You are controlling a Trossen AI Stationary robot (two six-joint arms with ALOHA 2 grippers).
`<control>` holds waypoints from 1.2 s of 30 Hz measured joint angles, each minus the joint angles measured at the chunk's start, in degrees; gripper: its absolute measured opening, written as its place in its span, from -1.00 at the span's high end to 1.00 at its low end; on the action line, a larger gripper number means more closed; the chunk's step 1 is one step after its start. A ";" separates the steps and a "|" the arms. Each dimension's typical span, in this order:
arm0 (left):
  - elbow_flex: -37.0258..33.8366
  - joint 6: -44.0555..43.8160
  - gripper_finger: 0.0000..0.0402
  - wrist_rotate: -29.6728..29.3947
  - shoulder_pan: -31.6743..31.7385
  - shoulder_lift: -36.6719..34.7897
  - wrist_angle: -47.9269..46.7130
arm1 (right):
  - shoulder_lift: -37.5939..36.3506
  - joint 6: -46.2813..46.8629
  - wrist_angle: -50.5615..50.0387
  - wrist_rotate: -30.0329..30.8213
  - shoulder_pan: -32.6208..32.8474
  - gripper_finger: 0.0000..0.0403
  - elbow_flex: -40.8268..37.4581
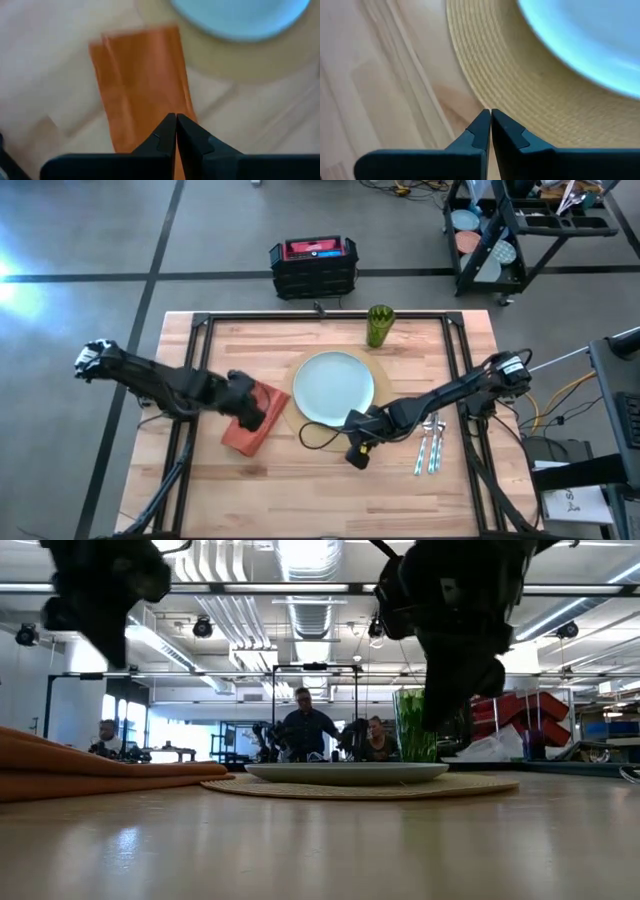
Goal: Set table place
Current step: Fold the orange table napkin
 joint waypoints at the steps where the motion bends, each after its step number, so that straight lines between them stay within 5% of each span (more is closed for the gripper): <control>1: -0.62 -1.73 1.00 0.92 -1.57 0.71 -0.01 | 0.00 -0.34 -0.83 0.58 -0.25 1.00 0.69; 6: -7.15 -13.69 1.00 8.20 -9.61 4.36 0.74 | 0.00 -0.97 -3.05 4.25 -0.37 1.00 3.00; 10: -12.32 -20.52 1.00 11.42 -14.17 5.32 11.32 | -0.04 -1.33 -3.05 4.61 -0.37 1.00 3.51; 22: -20.09 -27.90 1.00 7.88 -15.27 14.00 35.01 | -0.04 -3.96 -3.56 3.14 -0.37 1.00 3.42; 28: -18.39 -27.59 1.00 6.36 -15.09 19.80 48.73 | -0.04 -4.43 -3.82 2.57 -0.34 1.00 3.40; 36: -8.05 -22.58 1.00 5.38 -15.09 21.73 36.55 | -0.04 -6.55 -3.86 2.43 -0.37 1.00 3.40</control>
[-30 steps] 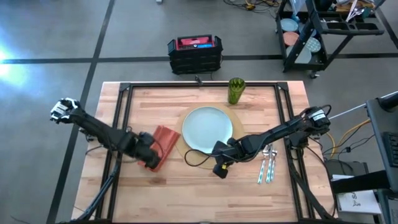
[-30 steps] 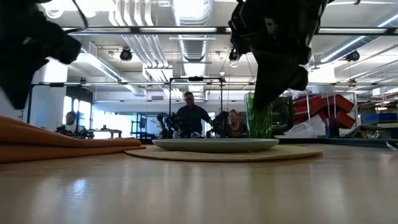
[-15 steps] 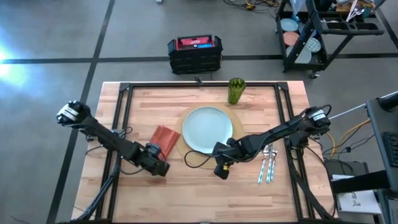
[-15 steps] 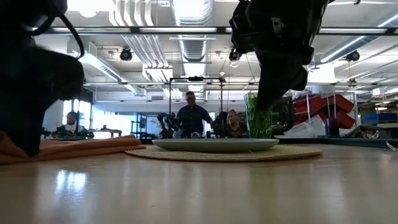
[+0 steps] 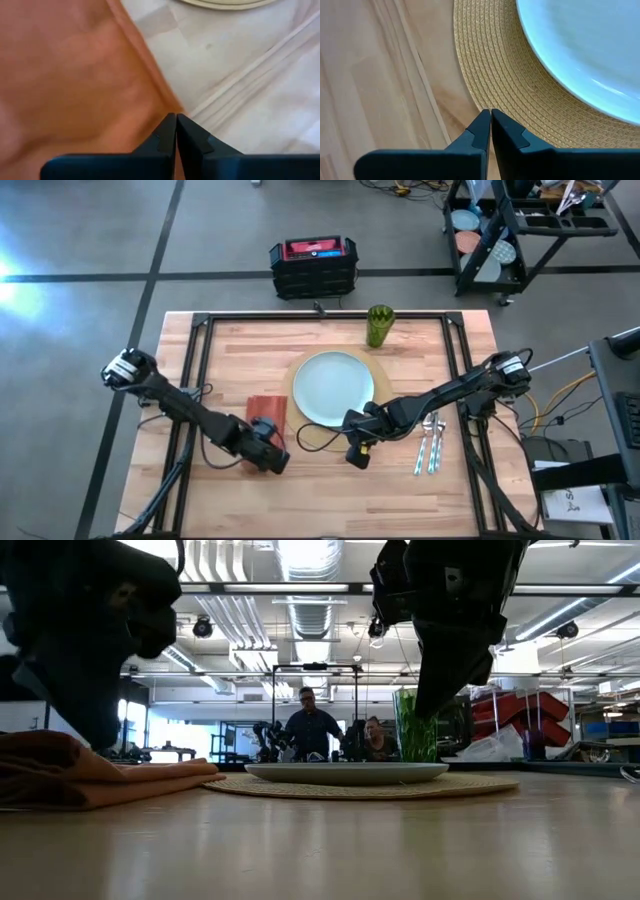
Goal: Set table place
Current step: Fold the orange table napkin
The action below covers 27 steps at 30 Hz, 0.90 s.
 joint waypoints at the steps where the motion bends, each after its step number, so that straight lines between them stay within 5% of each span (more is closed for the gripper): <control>1: 1.26 0.53 1.00 -0.02 0.00 -0.25 -3.09 | 0.00 -0.16 0.00 -0.01 0.00 1.00 0.00; 7: 5.17 1.25 1.00 -3.86 0.52 -1.12 -17.90 | 0.00 -0.46 0.02 0.05 0.00 1.00 0.00; 27: -9.88 20.14 1.00 -2.37 23.68 -1.25 -0.63 | -0.02 -1.39 -1.75 -0.36 0.00 1.00 -0.04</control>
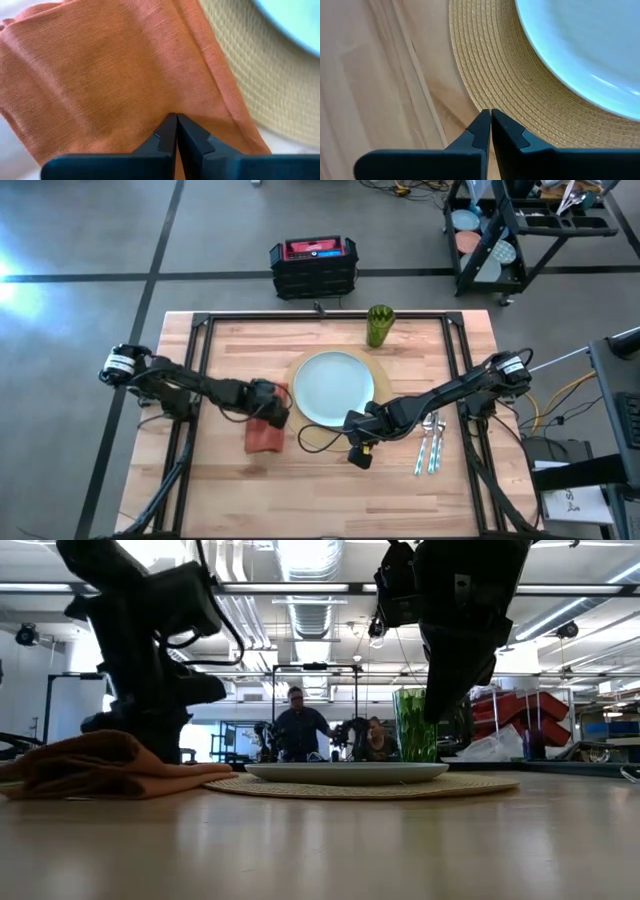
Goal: Set table place
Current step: Fold the orange table napkin
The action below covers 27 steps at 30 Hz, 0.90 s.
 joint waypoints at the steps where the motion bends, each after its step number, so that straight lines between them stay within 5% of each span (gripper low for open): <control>1: 0.00 1.25 1.00 0.05 1.11 -0.06 0.69 | 0.00 0.00 -0.02 0.00 0.00 1.00 0.00; 17: 0.83 20.98 1.00 1.85 21.28 -0.74 2.98 | 0.00 1.37 -1.38 0.04 -0.70 1.00 0.00; 27: 0.78 19.56 1.00 4.64 19.74 -1.39 4.08 | 0.00 0.96 -1.95 0.29 -2.04 1.00 0.00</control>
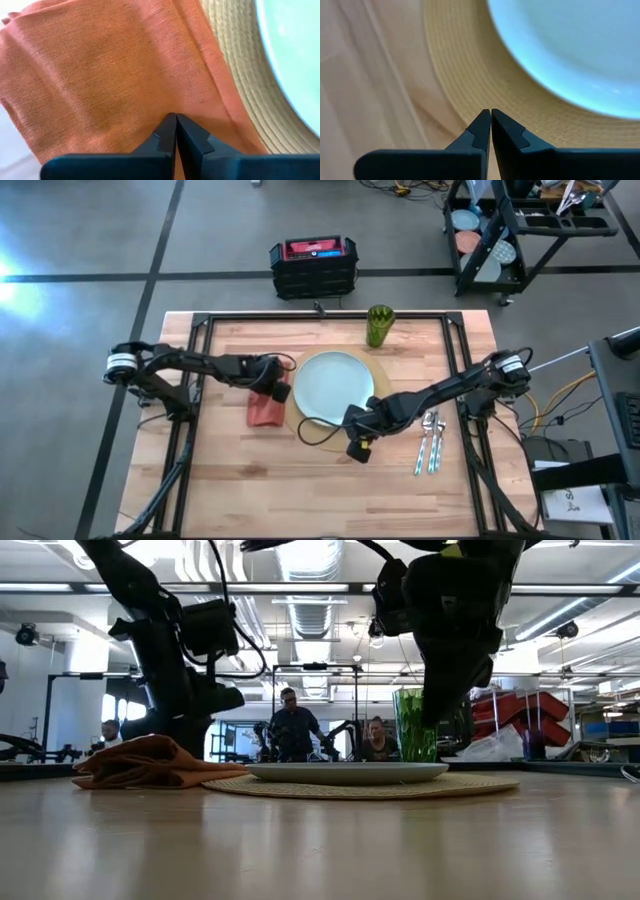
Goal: Set table place
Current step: Fold the orange table napkin
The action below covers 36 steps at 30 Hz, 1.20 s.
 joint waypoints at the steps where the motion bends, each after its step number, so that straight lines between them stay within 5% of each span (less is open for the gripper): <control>1: -0.05 -0.57 1.00 0.23 -0.37 -0.37 -0.06 | 0.00 -0.17 -0.04 0.54 -0.24 1.00 0.00; 13: 3.55 -3.78 1.00 3.85 -3.18 -15.73 -6.34 | -6.53 -2.12 -10.82 7.71 0.60 1.00 -0.07; 19: 15.43 -4.84 1.00 -10.53 -8.70 -23.32 -18.27 | -16.56 -2.16 -11.49 9.45 -0.84 1.00 -5.32; 27: 22.48 -4.12 1.00 -12.71 -14.01 -17.24 -22.32 | -22.05 0.13 9.87 1.77 -8.53 1.00 -27.34; 36: 22.65 -5.71 1.00 -12.67 -15.52 -11.29 -20.49 | -15.61 -4.39 17.14 -2.50 -13.83 1.00 -30.56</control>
